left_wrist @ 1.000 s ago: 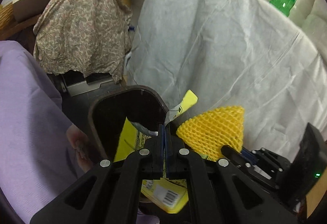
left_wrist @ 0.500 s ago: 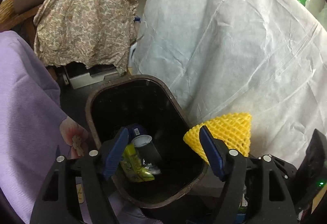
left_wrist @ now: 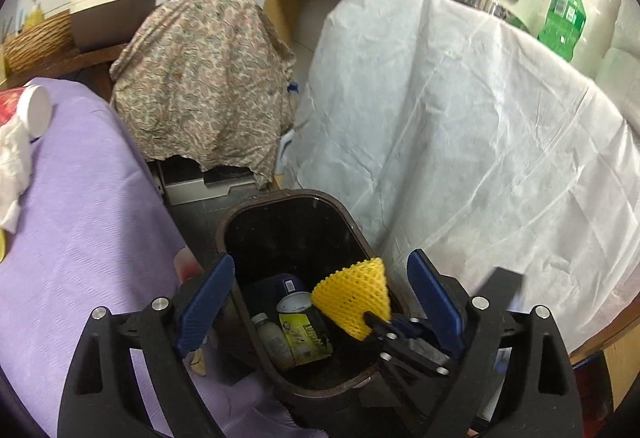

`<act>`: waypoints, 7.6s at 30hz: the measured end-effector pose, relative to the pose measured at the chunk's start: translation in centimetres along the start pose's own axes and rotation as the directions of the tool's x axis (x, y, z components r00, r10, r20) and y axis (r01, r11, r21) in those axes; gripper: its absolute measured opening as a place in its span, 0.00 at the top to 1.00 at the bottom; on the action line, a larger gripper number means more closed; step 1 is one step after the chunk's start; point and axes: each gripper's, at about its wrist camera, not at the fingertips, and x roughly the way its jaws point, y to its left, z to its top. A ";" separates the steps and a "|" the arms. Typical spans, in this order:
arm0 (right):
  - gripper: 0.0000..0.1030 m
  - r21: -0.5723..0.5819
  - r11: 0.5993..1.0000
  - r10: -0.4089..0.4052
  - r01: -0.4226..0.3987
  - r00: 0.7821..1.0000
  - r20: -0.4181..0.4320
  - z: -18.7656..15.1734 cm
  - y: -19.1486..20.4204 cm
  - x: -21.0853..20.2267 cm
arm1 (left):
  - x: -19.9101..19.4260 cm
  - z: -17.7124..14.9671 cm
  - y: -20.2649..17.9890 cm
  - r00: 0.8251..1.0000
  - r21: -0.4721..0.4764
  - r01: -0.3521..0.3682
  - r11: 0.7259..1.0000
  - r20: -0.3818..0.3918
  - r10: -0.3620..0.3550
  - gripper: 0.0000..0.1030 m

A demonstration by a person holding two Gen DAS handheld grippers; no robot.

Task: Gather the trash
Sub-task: 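Open the right gripper to drop the yellow net into the bin, then grasp the orange foam net with the left gripper and lift it, then grasp the green-white milk carton with the right gripper while the left holds the orange net, then carry both items to the black bin while the left gripper drops the orange net in, then open the right gripper to drop the milk carton into the bin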

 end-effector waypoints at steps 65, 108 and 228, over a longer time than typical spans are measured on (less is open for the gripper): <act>0.06 -0.374 0.915 0.222 -0.153 0.964 0.149 6.4 21.3 -12.0 | -16.4 0.5 29.8 0.876 -0.311 -0.450 0.837 0.029 0.481 0.65; 0.06 -0.816 0.362 0.477 -0.451 0.842 -0.254 5.3 53.8 -9.5 | -34.6 -16.1 27.4 0.749 -0.594 -0.435 0.676 0.177 0.638 0.88; 0.21 0.012 0.999 -0.041 0.042 0.992 -0.121 0.9 1.8 5.9 | -6.5 -5.1 2.4 0.995 -0.083 -0.038 0.996 0.084 0.045 0.08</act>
